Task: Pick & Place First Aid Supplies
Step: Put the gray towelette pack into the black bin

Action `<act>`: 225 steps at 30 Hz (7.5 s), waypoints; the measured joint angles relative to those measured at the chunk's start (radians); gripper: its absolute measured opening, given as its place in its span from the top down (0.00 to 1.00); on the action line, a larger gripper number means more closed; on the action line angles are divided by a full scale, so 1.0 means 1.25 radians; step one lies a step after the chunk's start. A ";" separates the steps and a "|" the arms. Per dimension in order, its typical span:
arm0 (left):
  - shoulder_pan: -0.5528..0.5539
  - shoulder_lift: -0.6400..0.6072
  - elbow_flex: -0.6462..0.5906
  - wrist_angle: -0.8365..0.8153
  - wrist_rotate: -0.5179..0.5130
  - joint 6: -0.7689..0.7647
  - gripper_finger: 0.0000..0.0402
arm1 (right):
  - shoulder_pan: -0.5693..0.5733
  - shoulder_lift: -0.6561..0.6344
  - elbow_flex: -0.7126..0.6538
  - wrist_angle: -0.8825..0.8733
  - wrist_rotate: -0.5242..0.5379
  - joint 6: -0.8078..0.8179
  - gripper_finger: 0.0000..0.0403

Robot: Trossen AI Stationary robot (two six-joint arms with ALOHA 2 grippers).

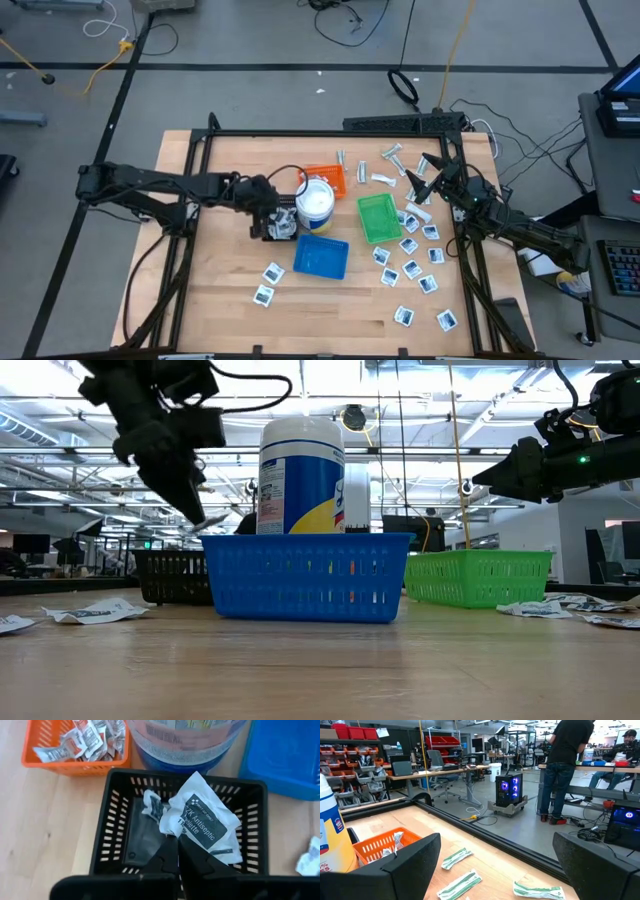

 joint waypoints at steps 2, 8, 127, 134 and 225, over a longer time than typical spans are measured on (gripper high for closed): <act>0.000 0.000 -0.022 0.032 0.000 0.003 1.00 | 0.000 0.000 0.000 0.000 0.000 0.000 0.06; 0.000 0.000 -0.031 0.048 0.000 -0.001 0.93 | 0.000 0.000 0.000 0.000 0.000 0.000 0.06; -0.662 0.321 0.360 -0.406 0.047 -0.525 1.00 | 0.000 0.000 0.000 0.000 0.000 0.000 0.06; -0.692 0.229 0.360 -0.452 0.038 -0.416 1.00 | 0.000 0.000 0.000 0.000 0.000 0.000 0.06; -0.065 -0.060 0.114 -0.512 -0.091 -0.529 0.54 | 0.000 0.000 0.000 0.001 0.000 0.000 0.06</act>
